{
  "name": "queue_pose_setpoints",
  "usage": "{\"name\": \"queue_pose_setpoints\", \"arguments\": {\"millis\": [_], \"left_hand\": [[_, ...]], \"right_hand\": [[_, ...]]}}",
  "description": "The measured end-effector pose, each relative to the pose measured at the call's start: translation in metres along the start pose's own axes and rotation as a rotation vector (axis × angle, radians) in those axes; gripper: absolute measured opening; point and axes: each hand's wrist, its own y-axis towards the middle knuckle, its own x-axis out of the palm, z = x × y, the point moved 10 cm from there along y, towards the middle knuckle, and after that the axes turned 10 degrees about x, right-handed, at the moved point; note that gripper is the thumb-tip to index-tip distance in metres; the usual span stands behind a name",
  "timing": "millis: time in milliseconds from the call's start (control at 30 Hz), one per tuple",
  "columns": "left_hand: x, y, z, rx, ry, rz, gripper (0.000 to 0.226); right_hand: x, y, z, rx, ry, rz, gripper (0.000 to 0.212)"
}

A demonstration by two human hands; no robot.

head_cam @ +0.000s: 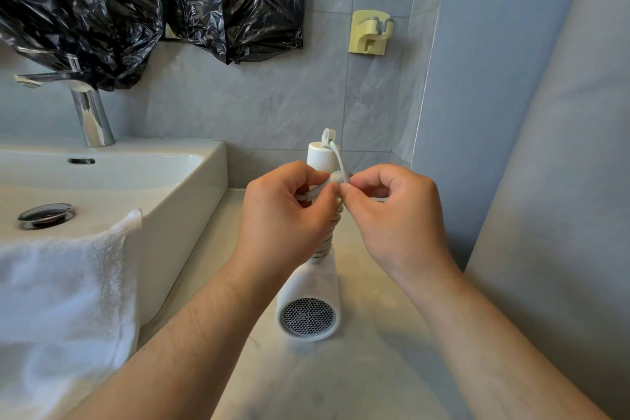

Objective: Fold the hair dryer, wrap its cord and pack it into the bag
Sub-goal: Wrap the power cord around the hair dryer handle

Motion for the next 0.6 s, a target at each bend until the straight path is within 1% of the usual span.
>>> {"name": "queue_pose_setpoints", "arguments": {"millis": [133,200,300,400,467,600], "left_hand": [[-0.001,-0.002,-0.003,0.018,-0.011,0.008,0.015],[0.000,-0.001,0.000,0.072,-0.001,0.005,0.016],[-0.001,0.000,0.001,0.106,-0.026,0.005,0.016],[-0.006,0.001,0.000,0.131,-0.029,0.011,0.009],[-0.007,0.002,0.000,0.139,-0.070,0.011,0.006],[-0.005,0.003,0.001,0.176,-0.104,-0.013,0.013]], "right_hand": [[-0.002,-0.003,-0.005,-0.122,-0.072,0.069,0.008],[-0.001,-0.001,0.001,-0.097,-0.020,0.054,0.009],[0.003,0.003,0.011,-0.003,0.067,0.004,0.012],[0.007,0.003,0.014,0.056,0.159,-0.037,0.016],[0.006,0.003,0.015,0.060,0.182,-0.037,0.018],[0.001,0.004,0.015,0.016,0.175,0.004,0.022]]}}
